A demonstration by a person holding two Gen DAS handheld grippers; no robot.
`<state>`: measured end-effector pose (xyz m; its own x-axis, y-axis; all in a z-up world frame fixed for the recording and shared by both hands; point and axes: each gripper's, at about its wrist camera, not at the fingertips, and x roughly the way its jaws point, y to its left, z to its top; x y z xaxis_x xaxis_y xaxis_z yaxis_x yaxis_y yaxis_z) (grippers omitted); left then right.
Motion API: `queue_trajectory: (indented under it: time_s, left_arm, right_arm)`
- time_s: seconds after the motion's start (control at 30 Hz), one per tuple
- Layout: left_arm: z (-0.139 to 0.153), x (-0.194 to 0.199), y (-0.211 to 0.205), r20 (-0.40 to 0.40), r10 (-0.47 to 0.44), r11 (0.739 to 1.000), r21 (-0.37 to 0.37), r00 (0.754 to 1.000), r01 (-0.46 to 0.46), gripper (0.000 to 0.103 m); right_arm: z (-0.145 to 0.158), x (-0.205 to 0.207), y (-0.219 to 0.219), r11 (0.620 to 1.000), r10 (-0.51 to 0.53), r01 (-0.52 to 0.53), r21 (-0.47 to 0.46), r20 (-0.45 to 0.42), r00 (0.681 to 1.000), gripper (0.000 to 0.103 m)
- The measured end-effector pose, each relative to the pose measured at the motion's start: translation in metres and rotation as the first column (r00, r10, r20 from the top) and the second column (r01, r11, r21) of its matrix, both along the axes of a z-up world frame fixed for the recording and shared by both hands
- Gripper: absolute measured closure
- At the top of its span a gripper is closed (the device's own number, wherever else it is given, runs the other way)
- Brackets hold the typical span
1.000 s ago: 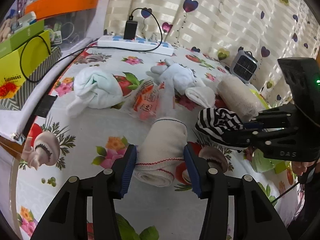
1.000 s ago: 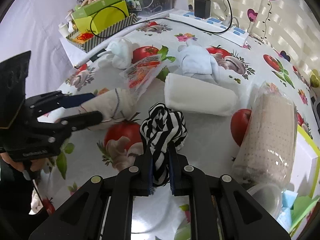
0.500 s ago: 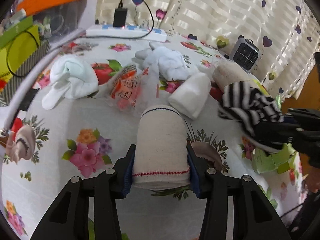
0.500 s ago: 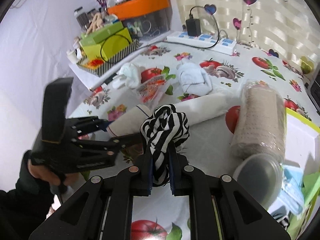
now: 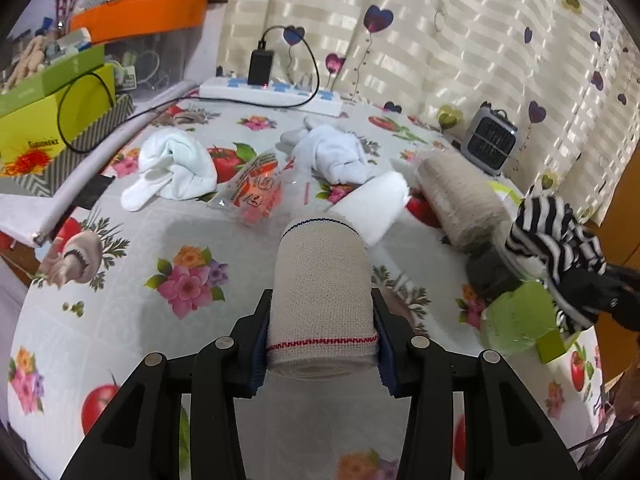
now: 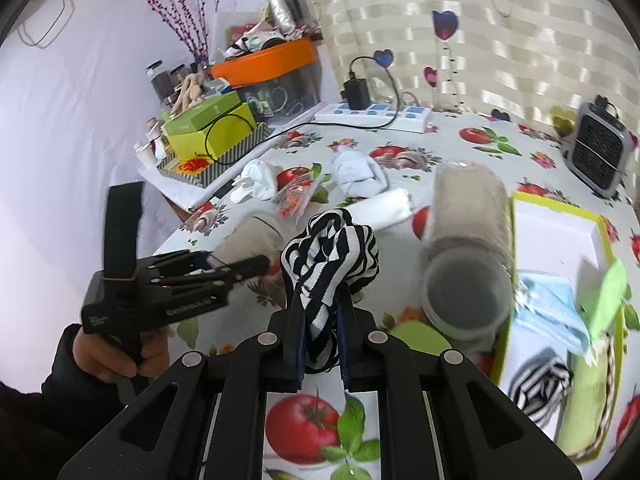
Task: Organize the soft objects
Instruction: 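Carry the bandage roll and striped sock over the white tray with both tools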
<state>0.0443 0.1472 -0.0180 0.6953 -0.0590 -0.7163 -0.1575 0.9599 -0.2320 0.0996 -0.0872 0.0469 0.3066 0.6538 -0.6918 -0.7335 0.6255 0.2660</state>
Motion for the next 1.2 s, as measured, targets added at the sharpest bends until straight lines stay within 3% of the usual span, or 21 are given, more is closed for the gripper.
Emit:
queue_trajectory:
  time_s: [0.47, 1.2]
  left_arm:
    - [0.045, -0.025, -0.064, 0.09, -0.107, 0.994, 0.015, 0.99, 0.106, 0.06]
    - [0.069, 0.004, -0.134, 0.121, -0.252, 0.968, 0.039, 0.96, 0.25, 0.06]
  right_arm:
    - [0.012, -0.018, -0.07, 0.989, -0.132, 0.131, 0.074, 0.015, 0.991, 0.09]
    - [0.006, 0.001, -0.14, 0.948, -0.299, 0.299, 0.11, -0.008, 0.954, 0.09]
